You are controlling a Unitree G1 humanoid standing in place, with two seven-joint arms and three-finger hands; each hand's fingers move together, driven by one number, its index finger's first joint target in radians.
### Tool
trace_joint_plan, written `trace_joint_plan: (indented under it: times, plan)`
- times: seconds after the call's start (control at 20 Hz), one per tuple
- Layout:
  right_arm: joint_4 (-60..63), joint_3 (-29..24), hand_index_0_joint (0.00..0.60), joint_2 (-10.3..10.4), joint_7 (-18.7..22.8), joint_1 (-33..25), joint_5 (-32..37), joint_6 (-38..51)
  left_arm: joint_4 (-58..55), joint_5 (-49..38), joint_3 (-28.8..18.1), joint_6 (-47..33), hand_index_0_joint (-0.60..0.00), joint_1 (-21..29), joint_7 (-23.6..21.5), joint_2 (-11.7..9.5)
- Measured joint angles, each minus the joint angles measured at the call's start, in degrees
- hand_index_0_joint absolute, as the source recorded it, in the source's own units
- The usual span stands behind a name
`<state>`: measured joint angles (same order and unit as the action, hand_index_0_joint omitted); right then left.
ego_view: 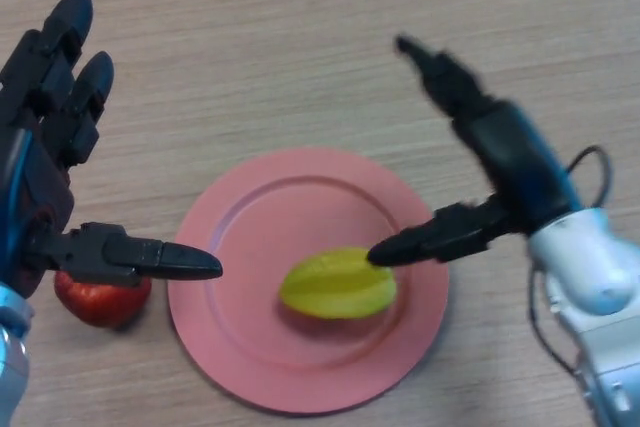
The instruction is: Pick up the yellow starfruit and place it on the plate
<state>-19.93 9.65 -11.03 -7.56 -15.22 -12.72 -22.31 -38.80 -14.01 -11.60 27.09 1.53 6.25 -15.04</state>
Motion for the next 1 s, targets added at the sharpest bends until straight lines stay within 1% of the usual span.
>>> trace_joint_plan:
  times: [0.05,0.1,0.2,0.25,0.3,0.35,0.4,0.45,0.5,0.55,0.6,0.75,0.8,0.95,1.0]
  plan:
    - [-1.9,-2.8,0.000,0.0,-1.6,0.1,0.1,-0.4,-0.1,0.0,0.0,0.3,0.000,0.1,0.0,0.0]
    - [-3.5,-4.5,0.000,0.1,-2.0,0.6,0.8,-0.5,-0.1,0.0,0.1,0.4,0.000,0.1,0.0,0.0]
    - [-8.3,-7.9,0.000,0.0,-2.0,3.0,7.4,-0.5,-0.1,0.1,0.1,0.5,0.000,0.6,0.0,0.0]
    - [-11.0,-9.4,0.000,-0.4,-2.0,4.6,12.6,-0.9,0.0,0.1,0.1,0.5,0.000,1.3,0.0,0.0]
    - [-12.7,-10.1,0.000,-1.1,-2.0,5.4,14.4,-1.8,0.1,0.1,0.1,0.5,0.000,1.7,0.0,0.0]
    - [-13.4,-11.2,0.000,-2.3,-1.9,5.9,16.6,-1.9,0.4,0.2,0.1,0.5,0.000,2.0,-0.1,-0.1]
    - [-13.8,-12.1,0.000,-2.4,-1.0,6.0,16.7,-2.4,1.0,0.3,0.1,0.3,0.000,2.2,-0.1,-0.1]
    - [-14.5,-12.3,0.000,-2.5,2.2,5.9,16.7,-2.7,2.2,1.1,0.2,0.0,0.000,2.4,-0.3,-0.1]
    - [-14.5,-12.3,0.000,-2.9,2.6,5.9,16.4,-2.7,2.7,2.3,0.4,0.0,0.000,2.7,-0.6,-0.1]
    - [-14.2,-12.2,0.000,-3.5,2.6,5.8,16.4,-2.7,3.0,2.3,1.0,0.0,0.000,3.5,-2.0,-0.1]
    - [-14.0,-12.2,0.000,-3.5,2.5,5.8,16.3,-2.5,3.0,2.3,1.8,0.0,0.000,4.2,-2.7,-0.1]
    - [-14.2,-12.2,0.000,-3.5,2.2,6.0,15.9,-2.4,5.4,2.4,4.6,-0.4,0.000,5.4,-2.7,-0.1]
    - [-14.5,-12.2,0.000,-3.5,2.2,6.1,15.9,-2.4,5.9,2.4,4.8,-0.4,0.000,5.4,-2.7,-0.1]
    - [-15.4,-12.2,0.000,-3.5,2.2,6.8,15.9,-2.4,6.1,8.6,4.3,-1.4,0.000,5.4,-2.8,-0.1]
    - [-15.3,-12.0,0.000,-3.5,2.2,6.9,15.9,-2.4,6.0,8.6,4.1,-1.7,0.000,5.3,-2.8,-0.1]
